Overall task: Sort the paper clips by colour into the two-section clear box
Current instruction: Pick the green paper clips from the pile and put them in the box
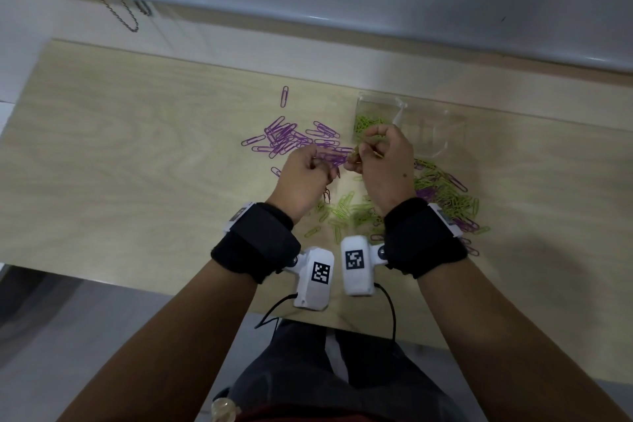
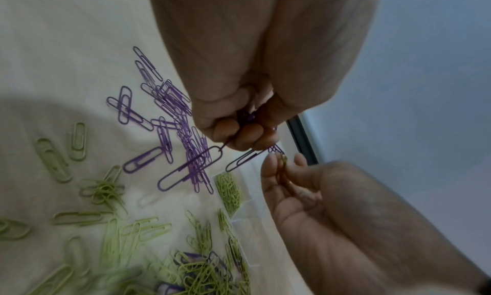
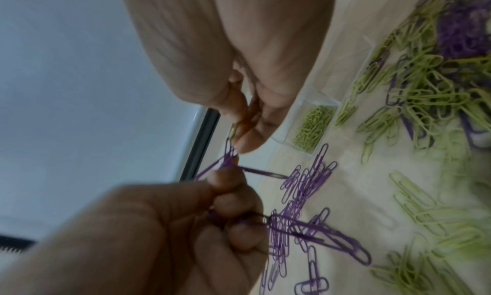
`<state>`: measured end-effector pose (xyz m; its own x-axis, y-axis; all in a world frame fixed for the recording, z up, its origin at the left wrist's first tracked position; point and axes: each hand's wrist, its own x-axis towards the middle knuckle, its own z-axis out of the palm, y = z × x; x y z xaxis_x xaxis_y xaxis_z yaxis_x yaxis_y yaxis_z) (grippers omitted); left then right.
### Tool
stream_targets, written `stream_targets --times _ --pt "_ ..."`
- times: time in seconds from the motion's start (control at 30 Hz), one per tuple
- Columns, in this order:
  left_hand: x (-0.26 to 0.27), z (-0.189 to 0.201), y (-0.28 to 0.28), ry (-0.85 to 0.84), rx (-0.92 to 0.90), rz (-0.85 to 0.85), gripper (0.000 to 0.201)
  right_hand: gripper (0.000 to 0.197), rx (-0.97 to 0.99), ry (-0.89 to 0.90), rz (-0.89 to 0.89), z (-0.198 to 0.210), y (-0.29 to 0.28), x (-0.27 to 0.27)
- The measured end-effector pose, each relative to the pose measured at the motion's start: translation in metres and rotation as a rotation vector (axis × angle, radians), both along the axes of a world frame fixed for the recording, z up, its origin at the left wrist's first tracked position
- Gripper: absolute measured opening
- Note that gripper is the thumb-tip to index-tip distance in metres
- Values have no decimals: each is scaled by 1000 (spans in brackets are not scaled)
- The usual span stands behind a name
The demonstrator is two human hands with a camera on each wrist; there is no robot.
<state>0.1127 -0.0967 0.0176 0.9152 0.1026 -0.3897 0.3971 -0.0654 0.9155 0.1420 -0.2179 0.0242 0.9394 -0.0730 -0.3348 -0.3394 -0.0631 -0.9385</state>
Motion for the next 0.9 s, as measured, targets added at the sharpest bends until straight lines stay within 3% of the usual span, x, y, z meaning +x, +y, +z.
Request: stream_targets --times 0.17,0.33,0.63,0.8,0.9 --pt "14 -4 11 33 -52 80 24 27 336 126 76 -1 -13 4" --pt "23 -3 16 24 -65 81 33 15 315 170 161 2 -19 4" --pt "31 1 15 16 15 -8 28 12 332 237 129 0 -12 19" --pt "28 -20 21 37 218 -110 24 14 361 234 3 -7 -19 30" --pt "35 -36 42 -46 527 -125 18 17 45 142 122 -21 -36 33"
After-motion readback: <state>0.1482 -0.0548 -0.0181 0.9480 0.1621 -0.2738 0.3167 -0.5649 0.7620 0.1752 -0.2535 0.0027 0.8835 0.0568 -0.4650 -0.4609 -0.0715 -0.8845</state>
